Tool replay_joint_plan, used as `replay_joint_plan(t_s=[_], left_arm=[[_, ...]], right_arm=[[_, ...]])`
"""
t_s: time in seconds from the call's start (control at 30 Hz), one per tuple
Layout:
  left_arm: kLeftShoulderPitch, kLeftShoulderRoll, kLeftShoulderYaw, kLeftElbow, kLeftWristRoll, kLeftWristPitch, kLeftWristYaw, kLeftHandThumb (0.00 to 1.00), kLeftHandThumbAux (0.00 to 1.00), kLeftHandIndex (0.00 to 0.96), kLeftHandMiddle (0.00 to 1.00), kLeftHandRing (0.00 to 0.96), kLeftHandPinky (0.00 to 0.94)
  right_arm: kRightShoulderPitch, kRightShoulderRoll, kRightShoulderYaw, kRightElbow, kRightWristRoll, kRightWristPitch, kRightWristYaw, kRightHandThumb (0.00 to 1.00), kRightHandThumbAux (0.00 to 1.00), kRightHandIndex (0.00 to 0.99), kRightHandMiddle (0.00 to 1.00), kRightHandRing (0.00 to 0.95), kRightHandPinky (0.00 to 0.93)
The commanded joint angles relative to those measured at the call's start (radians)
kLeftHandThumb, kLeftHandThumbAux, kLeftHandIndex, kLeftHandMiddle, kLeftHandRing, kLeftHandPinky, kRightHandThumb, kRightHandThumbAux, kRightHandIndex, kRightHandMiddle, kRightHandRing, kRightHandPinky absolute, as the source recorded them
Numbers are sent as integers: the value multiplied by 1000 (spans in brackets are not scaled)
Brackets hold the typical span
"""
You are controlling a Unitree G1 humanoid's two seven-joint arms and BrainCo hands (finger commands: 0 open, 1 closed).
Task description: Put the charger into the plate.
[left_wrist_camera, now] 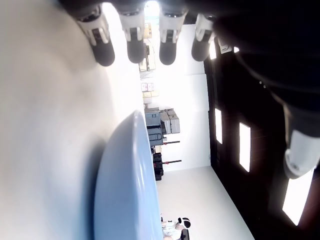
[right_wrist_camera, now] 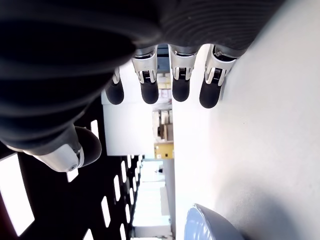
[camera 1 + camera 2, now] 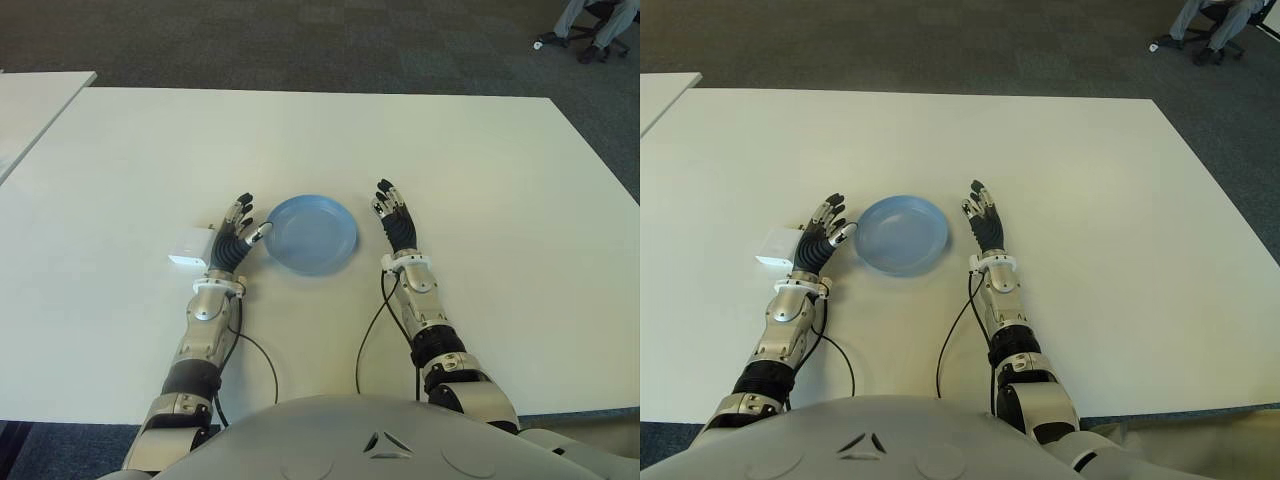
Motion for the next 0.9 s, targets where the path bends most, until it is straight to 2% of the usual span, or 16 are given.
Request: replay_joint_plan(t_s=[0.03,0.57,0.63,0.73,0.9], left_arm=[[50,2,-4,36,4,44,-1,0,524,0,84,85,105],[47,1,11,27,-3,17,8,0,530,0,109,119,147],[82,-4,1,-80,14,63,23,0,550,0,117,129,161],[180,-14,-17,-379,62,242,55,11,605,12,137,152,187],[254,-24,-11,-628,62,408,55,55,644,31,158,174,210]], right_arm=[[16,9,4,22,-1,35,-3,0,503,37,42,27,31],[4,18,7,36,-6,35,-14,0,504,38,39,22,22],[1,20,8,38,-7,38,-17,0,502,37,37,20,20],[-4,22,8,40,-7,43,-19,0,499,37,35,18,20],[-9,26,10,42,-8,48,-23,0,495,38,34,17,21]])
